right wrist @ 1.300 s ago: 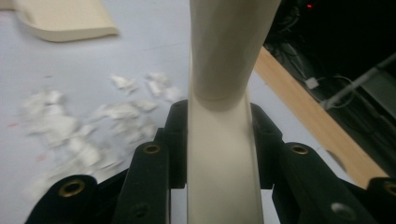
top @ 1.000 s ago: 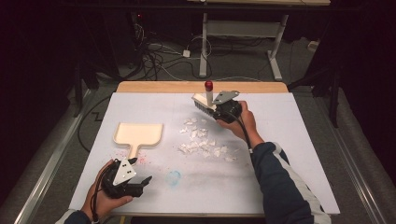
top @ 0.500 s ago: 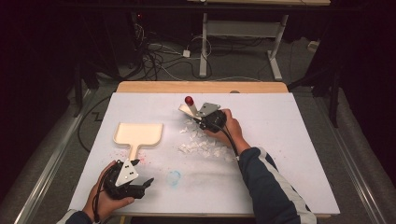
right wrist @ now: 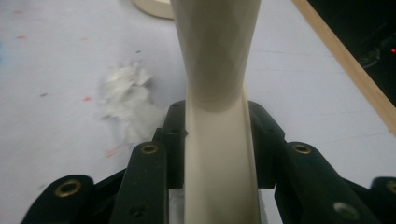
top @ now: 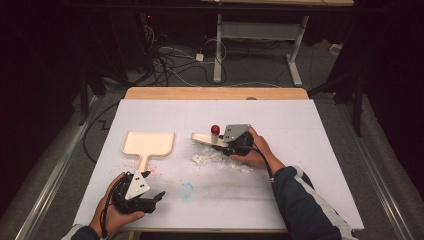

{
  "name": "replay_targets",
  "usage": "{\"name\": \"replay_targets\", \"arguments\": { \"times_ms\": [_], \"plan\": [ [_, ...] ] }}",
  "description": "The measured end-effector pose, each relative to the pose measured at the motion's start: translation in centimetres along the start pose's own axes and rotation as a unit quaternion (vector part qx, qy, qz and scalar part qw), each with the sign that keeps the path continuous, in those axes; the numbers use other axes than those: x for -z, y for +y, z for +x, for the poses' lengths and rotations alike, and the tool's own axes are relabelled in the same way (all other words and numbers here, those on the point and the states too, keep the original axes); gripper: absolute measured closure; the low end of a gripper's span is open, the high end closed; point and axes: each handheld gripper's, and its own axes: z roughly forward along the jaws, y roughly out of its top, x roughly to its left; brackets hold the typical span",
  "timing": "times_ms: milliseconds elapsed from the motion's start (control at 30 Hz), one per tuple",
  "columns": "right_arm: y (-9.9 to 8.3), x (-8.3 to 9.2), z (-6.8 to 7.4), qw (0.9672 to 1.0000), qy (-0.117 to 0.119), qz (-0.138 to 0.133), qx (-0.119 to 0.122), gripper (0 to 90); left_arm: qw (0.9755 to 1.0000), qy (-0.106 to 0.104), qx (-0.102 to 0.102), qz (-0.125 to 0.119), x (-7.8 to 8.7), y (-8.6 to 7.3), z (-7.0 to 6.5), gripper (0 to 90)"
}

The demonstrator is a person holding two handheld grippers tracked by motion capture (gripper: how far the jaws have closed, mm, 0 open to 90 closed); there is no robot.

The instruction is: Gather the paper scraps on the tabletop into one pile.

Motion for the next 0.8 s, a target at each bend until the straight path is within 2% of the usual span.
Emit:
{"name": "replay_targets", "arguments": {
  "times_ms": [133,433,567,667,700,733,800],
  "plan": [
    [-0.5,1.7,1.1,0.9995,0.029,-0.008,0.014,66.1,1.0,-0.002,0.004,0.002,0.1,0.0,-0.1,20.5],
    [-1.3,3.8,2.1,0.9983,0.054,-0.015,0.017,66.5,1.0,-0.001,-0.004,0.002,0.1,0.0,-0.2,20.5],
    [-1.6,4.5,2.0,0.9987,0.045,-0.018,0.012,66.8,1.0,-0.003,0.0,0.004,0.1,0.0,-0.3,20.5],
    [-1.6,5.1,1.8,0.9995,0.015,-0.027,0.007,67.3,1.0,-0.003,-0.001,0.005,0.1,0.0,-0.3,20.5],
    [-1.7,5.6,1.6,0.9992,0.003,-0.039,-0.006,67.6,1.0,-0.001,-0.004,0.003,0.1,0.0,-0.2,20.5],
    [-1.7,5.6,1.6,0.9992,0.003,-0.039,-0.006,67.6,1.0,-0.001,-0.004,0.003,0.1,0.0,-0.2,20.5],
    [-1.7,5.9,1.4,0.9992,-0.012,-0.037,-0.008,67.6,1.0,0.0,-0.005,0.003,0.1,0.1,-0.2,20.5]
  ]
}}
